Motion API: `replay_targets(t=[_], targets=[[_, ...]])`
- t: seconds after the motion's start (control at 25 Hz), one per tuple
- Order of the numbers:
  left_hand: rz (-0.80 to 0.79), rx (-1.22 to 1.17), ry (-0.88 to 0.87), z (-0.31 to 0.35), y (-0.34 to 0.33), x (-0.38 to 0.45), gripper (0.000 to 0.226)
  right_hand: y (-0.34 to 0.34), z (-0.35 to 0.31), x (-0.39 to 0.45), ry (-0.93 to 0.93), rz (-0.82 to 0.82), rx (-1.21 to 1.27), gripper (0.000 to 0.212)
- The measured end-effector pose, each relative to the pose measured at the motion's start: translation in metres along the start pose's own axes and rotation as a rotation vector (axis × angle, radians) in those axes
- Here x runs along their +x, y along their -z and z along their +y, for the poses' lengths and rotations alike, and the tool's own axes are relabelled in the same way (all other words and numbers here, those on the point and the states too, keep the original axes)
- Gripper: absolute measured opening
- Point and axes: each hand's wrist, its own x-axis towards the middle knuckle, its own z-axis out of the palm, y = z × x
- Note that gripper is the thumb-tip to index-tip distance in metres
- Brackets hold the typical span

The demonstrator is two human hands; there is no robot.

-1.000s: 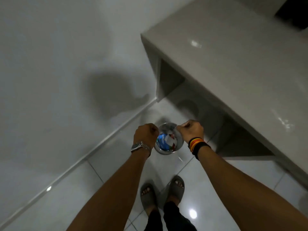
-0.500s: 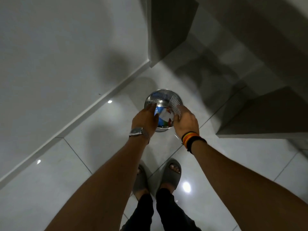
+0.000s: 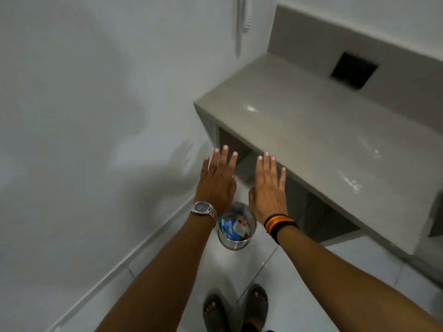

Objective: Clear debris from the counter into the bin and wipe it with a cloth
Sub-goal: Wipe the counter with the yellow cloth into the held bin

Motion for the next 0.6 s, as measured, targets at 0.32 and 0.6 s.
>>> replay_targets(t=[0.32,0.6], targets=[[0.023,0.001,-0.156,0.062,0.096,0.063,0.060,0.126,0.035,0.024,-0.117,0.091,-0.073,0.074],[-0.031,-0.037,-0.430,0.214,0.075,0.099,0.059,0.193,0.187,-0.019,-0.393,0.208,-0.110,0.066]])
